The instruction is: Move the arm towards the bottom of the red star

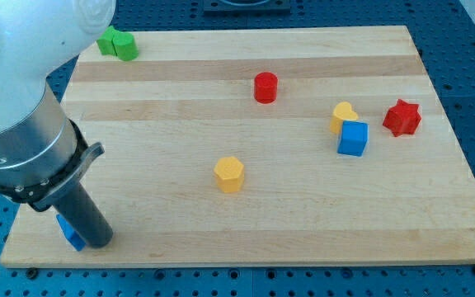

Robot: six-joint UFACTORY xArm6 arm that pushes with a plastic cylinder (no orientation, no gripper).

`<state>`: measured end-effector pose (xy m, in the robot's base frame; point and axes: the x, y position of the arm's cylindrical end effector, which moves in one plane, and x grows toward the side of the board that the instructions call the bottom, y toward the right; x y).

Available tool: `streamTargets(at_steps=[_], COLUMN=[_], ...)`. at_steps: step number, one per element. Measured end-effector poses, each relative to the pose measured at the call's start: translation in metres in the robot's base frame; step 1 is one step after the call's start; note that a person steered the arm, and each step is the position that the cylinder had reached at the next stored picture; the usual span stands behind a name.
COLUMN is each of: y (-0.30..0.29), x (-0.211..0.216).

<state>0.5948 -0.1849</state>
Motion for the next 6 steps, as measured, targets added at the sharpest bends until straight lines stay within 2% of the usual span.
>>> streamTargets(at_steps=[2, 3, 5, 6], y=[-0.038, -0.002, 0.245, 0.372], x=[-0.005, -0.006, -0.008, -0.031])
